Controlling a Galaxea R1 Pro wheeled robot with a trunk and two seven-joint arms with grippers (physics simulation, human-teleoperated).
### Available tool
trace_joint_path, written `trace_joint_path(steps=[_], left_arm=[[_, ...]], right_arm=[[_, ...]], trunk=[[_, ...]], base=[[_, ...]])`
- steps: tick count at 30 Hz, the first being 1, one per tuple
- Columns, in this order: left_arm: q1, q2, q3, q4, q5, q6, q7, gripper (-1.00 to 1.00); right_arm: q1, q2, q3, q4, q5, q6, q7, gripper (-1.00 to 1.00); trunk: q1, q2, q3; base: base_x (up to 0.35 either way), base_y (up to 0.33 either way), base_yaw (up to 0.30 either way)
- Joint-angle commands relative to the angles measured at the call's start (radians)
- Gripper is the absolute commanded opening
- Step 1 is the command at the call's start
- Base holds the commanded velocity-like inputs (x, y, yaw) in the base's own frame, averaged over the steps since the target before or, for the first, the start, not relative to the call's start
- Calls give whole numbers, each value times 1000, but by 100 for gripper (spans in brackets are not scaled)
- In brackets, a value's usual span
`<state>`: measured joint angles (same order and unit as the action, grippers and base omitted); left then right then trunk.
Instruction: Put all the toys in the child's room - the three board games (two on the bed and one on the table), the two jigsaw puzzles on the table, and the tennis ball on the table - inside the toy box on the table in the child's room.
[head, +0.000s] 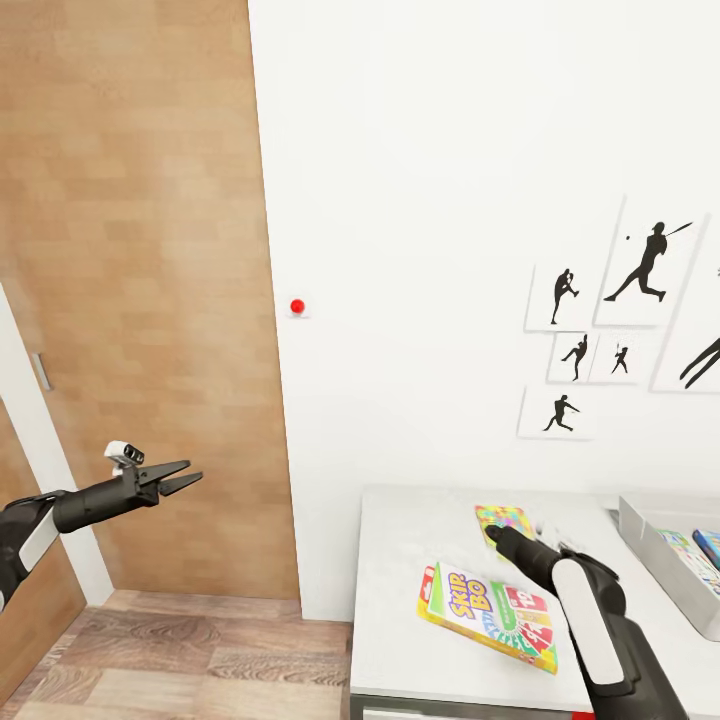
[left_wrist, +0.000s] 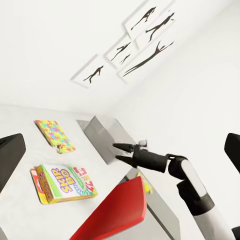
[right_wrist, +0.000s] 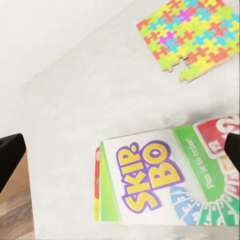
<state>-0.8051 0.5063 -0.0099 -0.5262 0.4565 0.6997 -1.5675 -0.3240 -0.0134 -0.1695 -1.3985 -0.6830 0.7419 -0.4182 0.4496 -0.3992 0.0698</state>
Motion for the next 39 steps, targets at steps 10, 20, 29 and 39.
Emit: trace_joint_path(steps=[10, 20, 29, 39], left_arm=[[0, 1, -1, 0, 0, 11, -3, 100], [0, 0, -1, 0, 0, 10, -3, 100], [0, 0, -1, 0, -1, 10, -3, 100], [0, 0, -1, 0, -1, 11, -3, 100]], right_arm=[[-6, -1, 162, -1, -7, -37, -362, 100], [-18, -18, 182, 47, 23, -120, -378, 100], [-18, -14, 185, 69, 89, -149, -364, 100], [-18, -18, 183, 70, 94, -150, -363, 100]], trunk=[[0, -1, -1], [0, -1, -1], [0, -1, -1], [0, -1, -11]], base=[[0, 0, 0], [0, 0, 0], [1, -63, 0], [10, -57, 0]])
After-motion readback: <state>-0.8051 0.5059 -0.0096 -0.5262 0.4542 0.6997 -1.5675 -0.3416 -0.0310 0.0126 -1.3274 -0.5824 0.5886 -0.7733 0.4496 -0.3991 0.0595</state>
